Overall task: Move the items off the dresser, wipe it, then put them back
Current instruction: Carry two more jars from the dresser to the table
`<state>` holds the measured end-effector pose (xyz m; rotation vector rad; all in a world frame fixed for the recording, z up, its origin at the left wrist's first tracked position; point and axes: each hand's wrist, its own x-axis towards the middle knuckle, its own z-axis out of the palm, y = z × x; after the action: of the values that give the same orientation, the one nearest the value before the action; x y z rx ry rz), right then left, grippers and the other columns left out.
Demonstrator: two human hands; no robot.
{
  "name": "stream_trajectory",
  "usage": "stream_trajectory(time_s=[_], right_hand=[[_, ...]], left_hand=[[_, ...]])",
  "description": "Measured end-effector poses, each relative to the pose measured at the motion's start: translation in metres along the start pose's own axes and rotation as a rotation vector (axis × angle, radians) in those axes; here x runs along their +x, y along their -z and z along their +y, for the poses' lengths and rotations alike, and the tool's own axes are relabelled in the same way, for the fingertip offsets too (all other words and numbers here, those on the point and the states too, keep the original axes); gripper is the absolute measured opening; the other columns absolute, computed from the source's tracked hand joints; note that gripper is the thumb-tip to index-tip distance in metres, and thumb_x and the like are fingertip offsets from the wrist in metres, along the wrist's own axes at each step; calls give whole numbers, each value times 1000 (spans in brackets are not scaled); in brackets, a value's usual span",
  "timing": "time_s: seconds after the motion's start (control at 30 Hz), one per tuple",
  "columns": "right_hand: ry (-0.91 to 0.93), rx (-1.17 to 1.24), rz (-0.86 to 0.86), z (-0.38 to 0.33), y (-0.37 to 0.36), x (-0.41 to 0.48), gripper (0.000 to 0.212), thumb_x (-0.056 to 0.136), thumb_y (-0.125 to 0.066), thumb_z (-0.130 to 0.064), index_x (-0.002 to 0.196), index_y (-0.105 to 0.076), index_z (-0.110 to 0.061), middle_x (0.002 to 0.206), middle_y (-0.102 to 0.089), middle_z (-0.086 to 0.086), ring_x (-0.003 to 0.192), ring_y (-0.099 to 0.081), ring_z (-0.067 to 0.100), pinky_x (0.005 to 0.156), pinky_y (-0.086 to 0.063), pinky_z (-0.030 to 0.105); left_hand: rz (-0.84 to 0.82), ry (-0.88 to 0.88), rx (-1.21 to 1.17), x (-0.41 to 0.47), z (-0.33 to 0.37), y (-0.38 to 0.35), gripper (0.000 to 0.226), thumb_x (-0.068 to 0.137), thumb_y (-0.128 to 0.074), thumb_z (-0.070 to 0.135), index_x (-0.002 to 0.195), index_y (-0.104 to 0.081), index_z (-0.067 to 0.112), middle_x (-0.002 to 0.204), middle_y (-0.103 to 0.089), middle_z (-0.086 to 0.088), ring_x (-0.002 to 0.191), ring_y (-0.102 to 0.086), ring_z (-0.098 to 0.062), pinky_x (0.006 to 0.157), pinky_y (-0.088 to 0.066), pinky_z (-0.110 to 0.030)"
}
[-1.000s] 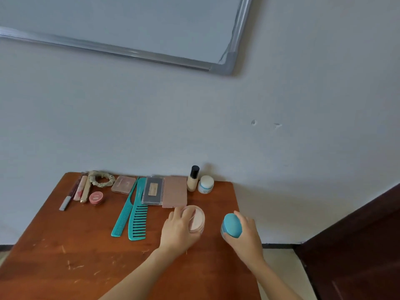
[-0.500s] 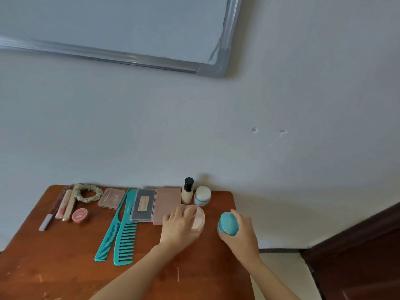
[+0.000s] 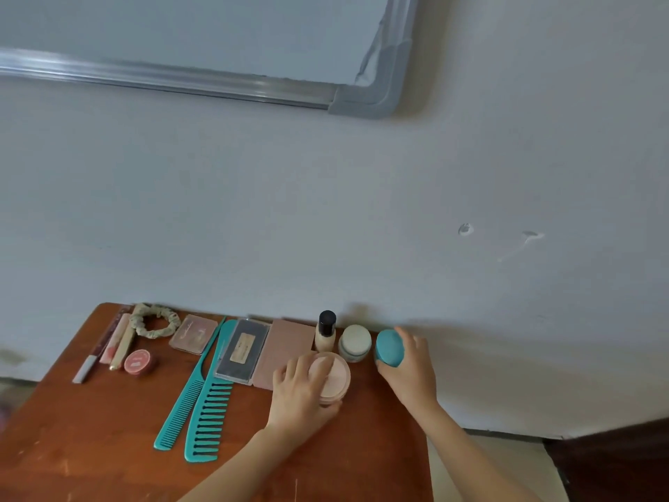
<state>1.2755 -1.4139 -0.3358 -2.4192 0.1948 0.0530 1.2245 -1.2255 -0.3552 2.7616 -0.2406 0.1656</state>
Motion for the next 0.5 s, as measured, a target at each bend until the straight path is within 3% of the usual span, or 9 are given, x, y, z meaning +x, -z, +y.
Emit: stream_trajectory(time_s=[0.2, 0.37, 0.5], right_hand=[[52, 10, -7, -1, -6, 5, 68, 72, -74, -20, 132, -42, -17, 124, -41, 8, 111, -49, 23, 82, -41, 25], [103, -2, 19, 1, 3, -12, 79, 70, -77, -18, 137, -36, -10, 128, -40, 15, 119, -41, 28, 96, -37, 30], [131, -53, 46, 1, 10, -37, 75, 75, -73, -19, 138, -34, -8, 131, -41, 16, 123, -38, 28, 100, -36, 31]], left_hand=[[-58, 19, 132, -3, 1, 5, 80, 37, -76, 63, 106, -53, 30, 101, -64, 0, 82, -65, -19, 62, -53, -32], [-47, 1, 171, -13, 4, 24, 83, 39, -76, 67, 109, -51, 31, 100, -67, 2, 82, -67, -16, 63, -56, -31], [-28, 71, 165, -28, 4, 35, 70, 59, -67, 64, 117, -50, 29, 110, -66, -1, 96, -66, -21, 77, -55, -39]])
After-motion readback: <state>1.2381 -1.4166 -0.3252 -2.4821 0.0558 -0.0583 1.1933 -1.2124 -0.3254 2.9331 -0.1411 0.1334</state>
